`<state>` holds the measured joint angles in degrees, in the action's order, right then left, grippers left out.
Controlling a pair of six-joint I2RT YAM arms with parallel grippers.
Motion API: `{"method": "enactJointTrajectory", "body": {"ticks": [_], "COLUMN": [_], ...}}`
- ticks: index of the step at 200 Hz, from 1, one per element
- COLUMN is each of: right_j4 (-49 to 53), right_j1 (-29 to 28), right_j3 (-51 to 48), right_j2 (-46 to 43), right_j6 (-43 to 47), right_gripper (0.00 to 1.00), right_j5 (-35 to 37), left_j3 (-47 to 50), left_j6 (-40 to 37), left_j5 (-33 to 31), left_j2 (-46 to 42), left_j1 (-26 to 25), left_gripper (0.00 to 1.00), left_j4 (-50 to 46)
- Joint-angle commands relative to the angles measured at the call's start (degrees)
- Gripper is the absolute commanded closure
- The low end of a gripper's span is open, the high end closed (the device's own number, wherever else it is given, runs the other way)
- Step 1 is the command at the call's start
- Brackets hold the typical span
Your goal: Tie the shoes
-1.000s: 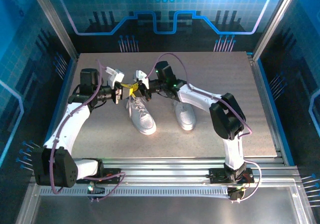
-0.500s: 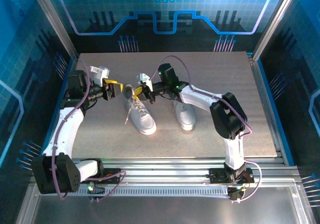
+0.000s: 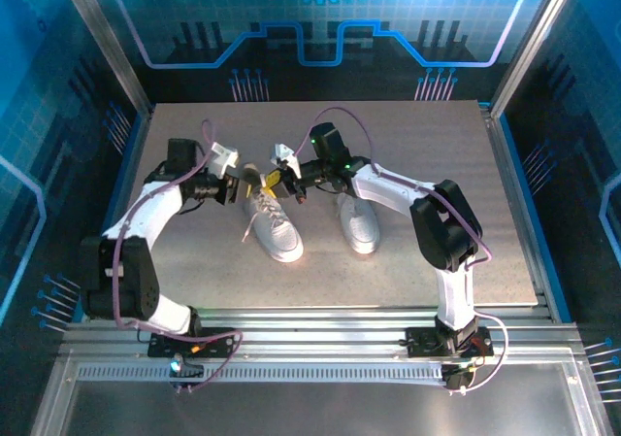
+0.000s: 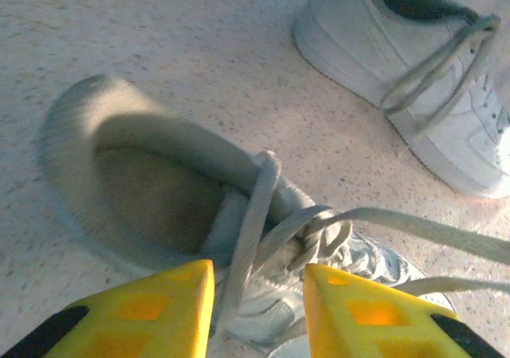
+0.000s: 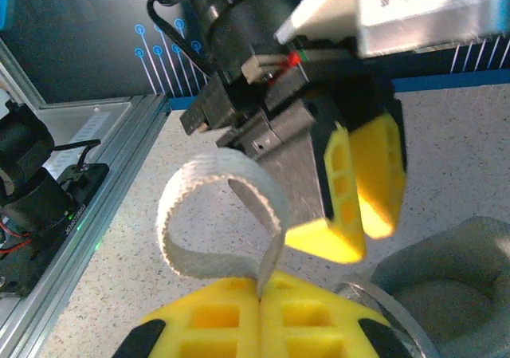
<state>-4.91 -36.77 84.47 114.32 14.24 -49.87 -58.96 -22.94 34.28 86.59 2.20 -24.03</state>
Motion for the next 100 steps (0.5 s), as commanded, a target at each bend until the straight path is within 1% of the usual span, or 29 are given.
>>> {"method": "enactJointTrajectory", "body": {"ticks": [1, 34, 79, 87, 100], "right_j4": [1.3, 1.4, 1.8, 1.9, 1.9], "right_j1": [0.5, 0.4, 0.6, 0.6, 0.7], "right_j3": [0.7, 0.4, 0.0, 0.0, -0.1], "right_j2": [-1.8, -1.8, -2.0, -2.1, -2.3], "right_j6": [0.9, 0.9, 1.1, 1.2, 1.1], "right_gripper": [1.00, 1.00, 1.00, 1.00, 1.00], "right_j5": [-1.5, -1.7, -1.7, -1.7, -1.6], "left_j3": [-3.7, -3.6, -4.1, -4.1, -4.1], "left_j6": [-5.7, -6.1, -6.1, -6.1, -6.0], "left_j5": [1.4, 1.6, 4.1, 4.2, 4.3], "left_j2": [2.9, 5.3, 7.1, 7.1, 6.8], "left_j1": [-0.9, -0.9, -0.9, -0.9, -0.8], "left_gripper": [0.65, 0.64, 0.65, 0.70, 0.84], "left_j4": [-5.0, -3.9, -4.0, -4.2, -4.4]}}
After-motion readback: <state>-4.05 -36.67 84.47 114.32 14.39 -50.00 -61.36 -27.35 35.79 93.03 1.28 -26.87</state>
